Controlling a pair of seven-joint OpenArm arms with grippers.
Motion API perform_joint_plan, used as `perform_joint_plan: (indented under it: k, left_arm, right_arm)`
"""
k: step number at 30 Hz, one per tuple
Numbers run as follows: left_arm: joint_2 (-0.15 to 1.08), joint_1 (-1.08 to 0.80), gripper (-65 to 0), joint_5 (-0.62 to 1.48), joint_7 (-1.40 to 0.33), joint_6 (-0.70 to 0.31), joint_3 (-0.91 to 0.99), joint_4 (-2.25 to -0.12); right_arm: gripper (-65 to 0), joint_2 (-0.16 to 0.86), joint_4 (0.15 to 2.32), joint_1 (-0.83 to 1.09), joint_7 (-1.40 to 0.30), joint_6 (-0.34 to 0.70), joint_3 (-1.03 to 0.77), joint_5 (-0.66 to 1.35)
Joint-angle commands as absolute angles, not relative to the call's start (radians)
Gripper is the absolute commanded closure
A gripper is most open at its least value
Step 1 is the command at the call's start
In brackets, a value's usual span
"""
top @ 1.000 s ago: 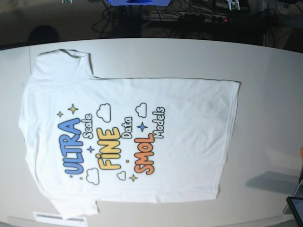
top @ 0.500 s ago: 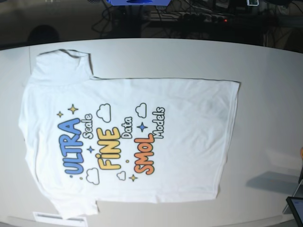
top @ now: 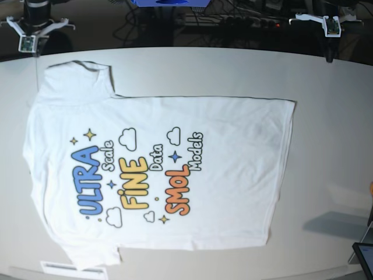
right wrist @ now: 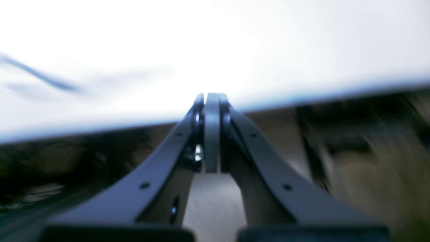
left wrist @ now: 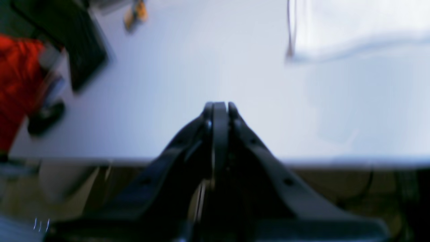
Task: Fold the T-shirt properly
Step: 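Move both grippers toward the shirt corners nearest each arm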
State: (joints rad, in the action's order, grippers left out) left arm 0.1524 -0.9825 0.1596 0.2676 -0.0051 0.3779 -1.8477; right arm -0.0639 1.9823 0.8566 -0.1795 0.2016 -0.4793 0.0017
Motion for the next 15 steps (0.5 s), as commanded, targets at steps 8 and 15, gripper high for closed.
perform_joint_plan:
  k: [8, 15]
  left_arm:
    - [0.272, -0.880, 0.0, 0.492, -0.050, -0.120, 0.443, -1.965]
    - [0.262, -0.845, 0.0, 0.390, -0.062, -0.122, 0.495, -1.962]
  right_arm:
    - [0.0, -0.093, 2.000, 0.676, -0.355, 0.575, -0.668, 0.085]
    - [-22.1, -0.073, 2.002, 0.570, -0.607, 0.698, -0.863, 0.251]
